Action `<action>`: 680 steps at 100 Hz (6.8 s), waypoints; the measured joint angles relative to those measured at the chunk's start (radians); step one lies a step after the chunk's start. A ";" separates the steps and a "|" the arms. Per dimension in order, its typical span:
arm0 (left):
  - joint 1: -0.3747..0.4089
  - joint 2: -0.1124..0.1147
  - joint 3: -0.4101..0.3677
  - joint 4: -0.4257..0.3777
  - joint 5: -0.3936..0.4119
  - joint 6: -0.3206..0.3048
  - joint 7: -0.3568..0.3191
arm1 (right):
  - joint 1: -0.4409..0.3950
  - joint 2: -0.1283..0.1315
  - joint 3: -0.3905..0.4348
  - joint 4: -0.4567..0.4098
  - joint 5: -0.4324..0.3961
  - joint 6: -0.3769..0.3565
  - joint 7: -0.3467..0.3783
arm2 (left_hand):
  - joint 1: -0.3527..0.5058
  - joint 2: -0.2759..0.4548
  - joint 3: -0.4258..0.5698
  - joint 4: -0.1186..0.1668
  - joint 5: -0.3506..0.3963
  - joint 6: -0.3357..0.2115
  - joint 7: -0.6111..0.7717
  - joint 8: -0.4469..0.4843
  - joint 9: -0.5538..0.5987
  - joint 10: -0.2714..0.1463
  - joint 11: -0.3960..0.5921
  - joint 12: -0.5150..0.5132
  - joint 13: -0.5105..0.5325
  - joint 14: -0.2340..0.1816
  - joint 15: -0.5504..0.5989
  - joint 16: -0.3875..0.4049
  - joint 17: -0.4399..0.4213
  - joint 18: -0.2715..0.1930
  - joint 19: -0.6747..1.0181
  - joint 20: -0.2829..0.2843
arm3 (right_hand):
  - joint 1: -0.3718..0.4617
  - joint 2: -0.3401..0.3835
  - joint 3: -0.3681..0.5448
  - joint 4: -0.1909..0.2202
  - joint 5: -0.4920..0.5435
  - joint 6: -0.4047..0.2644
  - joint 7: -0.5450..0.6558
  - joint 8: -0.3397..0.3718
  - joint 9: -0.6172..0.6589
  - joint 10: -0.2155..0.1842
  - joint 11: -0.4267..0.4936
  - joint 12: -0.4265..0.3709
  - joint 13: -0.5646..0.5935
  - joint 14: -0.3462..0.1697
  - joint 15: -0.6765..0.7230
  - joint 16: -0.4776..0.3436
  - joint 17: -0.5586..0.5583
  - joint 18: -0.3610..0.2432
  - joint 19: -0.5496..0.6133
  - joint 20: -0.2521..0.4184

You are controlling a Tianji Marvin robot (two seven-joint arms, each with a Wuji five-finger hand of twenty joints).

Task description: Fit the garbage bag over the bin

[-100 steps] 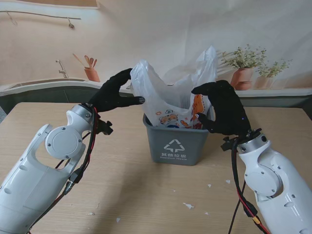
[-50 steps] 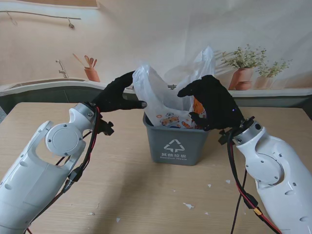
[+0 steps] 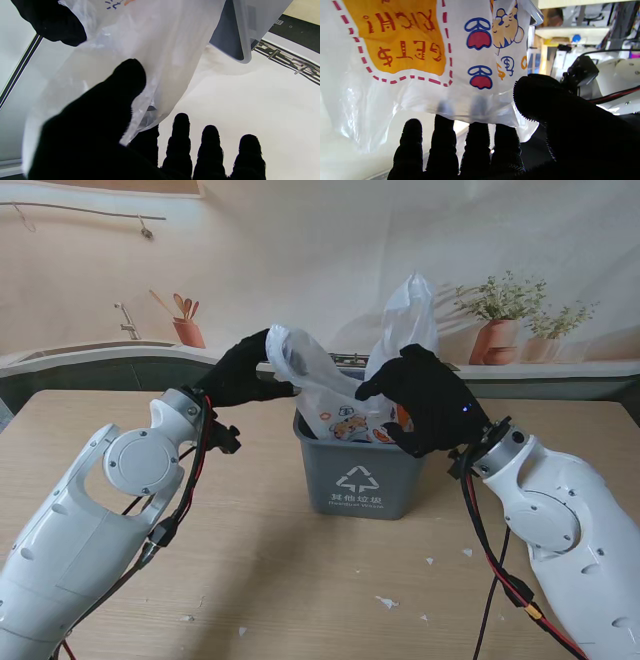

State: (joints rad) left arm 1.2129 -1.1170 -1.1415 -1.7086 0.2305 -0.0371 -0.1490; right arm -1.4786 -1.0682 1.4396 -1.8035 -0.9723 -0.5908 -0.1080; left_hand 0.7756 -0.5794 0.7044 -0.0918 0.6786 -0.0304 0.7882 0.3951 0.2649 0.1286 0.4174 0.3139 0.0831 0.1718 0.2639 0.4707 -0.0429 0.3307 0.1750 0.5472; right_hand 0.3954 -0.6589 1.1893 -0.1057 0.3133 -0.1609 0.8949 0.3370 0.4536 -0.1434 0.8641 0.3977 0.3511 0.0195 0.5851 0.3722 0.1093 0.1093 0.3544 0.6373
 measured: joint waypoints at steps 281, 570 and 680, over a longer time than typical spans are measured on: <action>0.165 -0.020 -0.064 0.076 0.186 -0.168 0.209 | -0.258 0.008 0.151 0.051 -0.212 -0.063 -0.338 | 0.067 0.027 -0.068 -0.053 0.085 -0.098 0.130 0.129 0.060 -0.018 0.030 0.017 0.011 -0.001 0.129 -0.013 0.050 0.000 -0.001 0.025 | -0.235 0.255 -0.247 -0.040 0.530 -0.040 -0.052 0.045 0.528 0.099 0.058 0.089 0.427 0.047 0.288 0.097 0.020 0.053 0.528 -0.311; 0.191 -0.038 -0.053 0.166 0.211 -0.157 0.307 | -0.348 -0.038 0.271 0.016 0.499 -0.201 -0.012 | 0.084 0.046 -0.067 -0.055 0.072 -0.119 0.129 0.150 0.050 -0.030 0.043 0.028 0.012 0.000 0.166 -0.013 0.061 0.001 0.001 0.074 | -0.339 0.253 -0.481 -0.021 0.019 -0.045 -0.129 -0.042 -0.100 0.099 -0.062 -0.020 0.013 0.039 -0.028 -0.024 -0.044 0.067 0.065 -0.027; 0.175 -0.035 -0.042 0.186 0.222 -0.169 0.295 | -0.245 -0.080 0.221 -0.080 0.162 -0.172 -0.278 | 0.084 0.046 -0.066 -0.055 0.072 -0.118 0.129 0.150 0.049 -0.043 0.043 0.028 0.012 0.000 0.166 -0.013 0.063 0.001 0.001 0.074 | 0.160 0.167 -0.697 -0.021 0.365 -0.089 0.119 -0.098 0.329 0.073 0.207 0.241 0.275 0.051 0.379 0.173 0.040 0.077 0.428 -0.138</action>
State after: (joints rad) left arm 1.3876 -1.1523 -1.1834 -1.5225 0.4527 -0.2056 0.1456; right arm -1.7239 -1.1482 1.6604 -1.8832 -0.8104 -0.7626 -0.3858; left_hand 0.8592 -0.5332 0.6380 -0.1465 0.7508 -0.1488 0.9168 0.5453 0.3139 0.0858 0.4609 0.3416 0.0946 0.1716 0.4297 0.4578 0.0201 0.3313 0.1757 0.6212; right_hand 0.5558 -0.4918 0.4920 -0.1266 0.6787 -0.2500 1.0142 0.2394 0.7826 -0.0700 1.0709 0.6389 0.6263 0.0701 0.9639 0.5451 0.1489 0.1866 0.7826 0.4992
